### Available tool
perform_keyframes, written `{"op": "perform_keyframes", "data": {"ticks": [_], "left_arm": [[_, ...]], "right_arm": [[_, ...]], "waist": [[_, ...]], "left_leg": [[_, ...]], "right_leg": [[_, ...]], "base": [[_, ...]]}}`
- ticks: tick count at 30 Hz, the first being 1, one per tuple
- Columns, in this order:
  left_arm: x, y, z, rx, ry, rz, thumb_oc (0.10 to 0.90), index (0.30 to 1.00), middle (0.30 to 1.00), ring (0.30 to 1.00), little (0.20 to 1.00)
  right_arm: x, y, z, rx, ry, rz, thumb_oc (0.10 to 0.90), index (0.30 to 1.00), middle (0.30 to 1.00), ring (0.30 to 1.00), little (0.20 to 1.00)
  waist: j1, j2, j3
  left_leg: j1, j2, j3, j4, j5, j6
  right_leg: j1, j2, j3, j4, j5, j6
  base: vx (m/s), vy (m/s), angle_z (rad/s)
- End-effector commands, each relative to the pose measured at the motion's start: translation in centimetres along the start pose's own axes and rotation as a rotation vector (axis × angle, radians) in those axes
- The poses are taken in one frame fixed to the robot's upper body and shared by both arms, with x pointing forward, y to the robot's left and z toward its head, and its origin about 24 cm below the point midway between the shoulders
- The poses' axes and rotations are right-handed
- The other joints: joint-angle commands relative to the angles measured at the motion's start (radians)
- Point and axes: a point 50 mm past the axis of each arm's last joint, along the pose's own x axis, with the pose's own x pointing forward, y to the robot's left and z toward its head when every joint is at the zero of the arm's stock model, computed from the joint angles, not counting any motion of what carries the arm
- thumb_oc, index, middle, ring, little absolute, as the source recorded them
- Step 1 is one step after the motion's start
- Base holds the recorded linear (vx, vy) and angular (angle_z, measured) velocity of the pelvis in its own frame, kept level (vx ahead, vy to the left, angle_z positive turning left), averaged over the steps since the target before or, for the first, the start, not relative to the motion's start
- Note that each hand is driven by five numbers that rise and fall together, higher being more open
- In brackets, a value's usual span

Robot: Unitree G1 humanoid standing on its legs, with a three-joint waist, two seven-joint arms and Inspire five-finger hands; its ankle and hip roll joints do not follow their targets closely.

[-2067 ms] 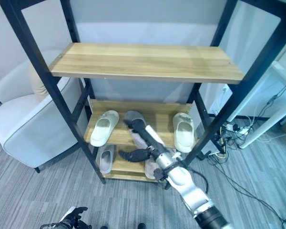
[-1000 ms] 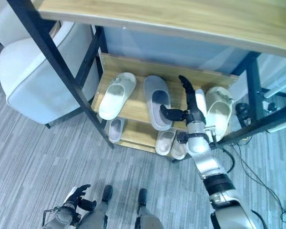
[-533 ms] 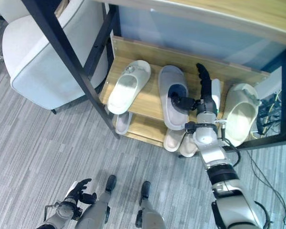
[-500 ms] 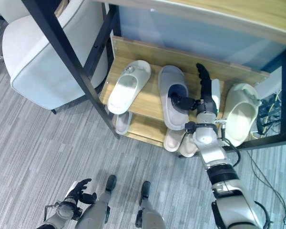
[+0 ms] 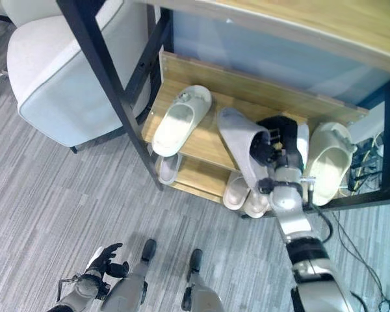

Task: Arrange the slippers neatly on the shoe rack.

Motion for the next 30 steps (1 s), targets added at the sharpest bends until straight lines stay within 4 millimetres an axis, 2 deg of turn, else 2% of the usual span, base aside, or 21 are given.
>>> {"op": "perform_keyframes", "data": {"ticks": [1, 4, 5, 6, 7, 11, 14, 16, 17, 19, 23, 30], "left_arm": [[-1.5, -2.5, -3.6, 0.056, 0.131, -0.069, 0.8, 0.9, 0.9, 0.9, 0.9], [-1.8, -2.6, -4.4, 0.054, 0.163, -0.08, 0.8, 0.9, 0.9, 0.9, 0.9], [-1.8, -2.6, -4.4, 0.055, 0.163, -0.08, 0.8, 0.9, 0.9, 0.9, 0.9], [-2.0, -2.9, -4.7, 0.05, 0.176, -0.094, 0.8, 0.9, 0.9, 0.9, 0.9], [-2.1, -3.0, -4.8, 0.049, 0.177, -0.1, 0.8, 0.9, 0.9, 0.9, 0.9], [-2.4, -3.1, -5.5, 0.046, 0.202, -0.111, 0.8, 0.9, 0.9, 0.9, 0.9], [-2.6, -3.2, -5.9, 0.043, 0.218, -0.119, 0.8, 0.9, 0.9, 0.9, 0.9], [-2.7, -3.3, -6.1, 0.045, 0.226, -0.128, 0.8, 0.9, 0.9, 0.9, 0.9], [-2.8, -3.3, -6.2, 0.045, 0.227, -0.128, 0.8, 0.9, 0.9, 0.9, 0.9], [-2.8, -3.5, -6.2, 0.044, 0.227, -0.137, 0.8, 0.9, 0.9, 0.9, 0.9], [-2.9, -3.7, -6.1, 0.041, 0.22, -0.144, 0.8, 0.9, 0.9, 0.9, 0.9], [-2.9, -3.8, -6.0, 0.016, 0.208, -0.128, 0.8, 0.9, 0.9, 0.9, 0.9]], "right_arm": [[-0.8, -2.9, 2.2, 0.073, -0.153, -0.12, 0.4, 0.3, 0.3, 0.3, 0.3], [-2.8, -2.5, 2.6, 0.173, -0.178, -0.067, 0.4, 0.3, 0.3, 0.3, 0.3], [-2.8, -2.5, 2.6, 0.173, -0.177, -0.067, 0.4, 0.3, 0.3, 0.3, 0.3], [-4.2, -2.3, 2.9, 0.232, -0.197, -0.037, 0.4, 0.3, 0.3, 0.3, 0.3], [-4.7, -1.9, 3.1, 0.268, -0.209, -0.021, 0.4, 0.3, 0.3, 0.3, 0.3], [-7.7, -0.1, 3.3, 0.444, -0.186, 0.166, 0.4, 0.3, 0.3, 0.3, 0.3], [-9.6, 0.7, 3.5, 0.501, -0.176, 0.283, 0.4, 0.3, 0.3, 0.3, 0.3], [-10.8, 1.6, 3.0, 0.531, -0.13, 0.358, 0.4, 0.3, 0.3, 0.3, 0.3], [-10.8, 1.6, 3.0, 0.531, -0.129, 0.358, 0.4, 0.3, 0.3, 0.3, 0.3], [-12.5, 2.3, 1.5, 0.57, -0.026, 0.424, 0.4, 0.3, 0.3, 0.3, 0.3], [-14.8, 3.1, -1.0, 0.595, 0.135, 0.448, 0.4, 0.3, 0.3, 0.3, 0.3], [-17.2, 4.6, -4.1, 0.729, 0.354, 0.437, 0.4, 0.3, 0.3, 0.3, 0.3]], "waist": [[-0.028, -0.037, -0.105], [-0.047, -0.038, -0.126], [-0.046, -0.038, -0.126], [-0.061, -0.037, -0.14], [-0.067, -0.036, -0.147], [-0.087, -0.033, -0.168], [-0.102, -0.031, -0.181], [-0.109, -0.029, -0.194], [-0.109, -0.029, -0.195], [-0.122, -0.023, -0.207], [-0.138, -0.015, -0.222], [-0.146, -0.012, -0.236]], "left_leg": [[0.021, -0.032, 0.087, 0.04, -0.146, 0.049], [0.049, -0.03, 0.098, 0.037, -0.151, 0.051], [0.049, -0.03, 0.098, 0.036, -0.151, 0.051], [0.068, -0.03, 0.106, 0.034, -0.157, 0.052], [0.075, -0.031, 0.109, 0.033, -0.157, 0.053], [0.111, -0.027, 0.128, 0.026, -0.16, 0.053], [0.129, -0.026, 0.144, 0.025, -0.163, 0.052], [0.144, -0.026, 0.152, 0.021, -0.164, 0.052], [0.146, -0.026, 0.152, 0.02, -0.164, 0.051], [0.161, -0.026, 0.162, 0.016, -0.164, 0.05], [0.179, -0.026, 0.165, 0.012, -0.166, 0.05], [0.207, -0.025, 0.173, 0.018, -0.181, 0.047]], "right_leg": [[0.04, -0.031, 0.068, 0.01, -0.135, 0.072], [0.058, -0.03, 0.077, 0.012, -0.14, 0.07], [0.059, -0.03, 0.077, 0.012, -0.14, 0.07], [0.072, -0.029, 0.083, 0.013, -0.144, 0.07], [0.077, -0.028, 0.086, 0.013, -0.144, 0.07], [0.099, -0.025, 0.1, 0.015, -0.147, 0.068], [0.11, -0.025, 0.108, 0.019, -0.148, 0.069], [0.119, -0.025, 0.115, 0.021, -0.15, 0.069], [0.12, -0.025, 0.116, 0.02, -0.15, 0.069], [0.128, -0.024, 0.119, 0.027, -0.154, 0.069], [0.139, -0.026, 0.119, 0.038, -0.161, 0.067], [0.156, -0.026, 0.122, 0.055, -0.172, 0.063]], "base": [[0.0, 0.0, 0.0], [0.01, 0.001, -0.15], [0.01, 0.005, -0.18], [0.01, 0.004, -0.08], [0.0, 0.003, -0.07], [-0.02, -0.009, -0.17], [-0.02, -0.01, -0.09], [0.0, -0.006, -0.24], [-0.01, -0.004, -0.13], [-0.01, -0.009, -0.08], [0.0, -0.001, -0.11], [0.0, 0.001, -0.01]]}}
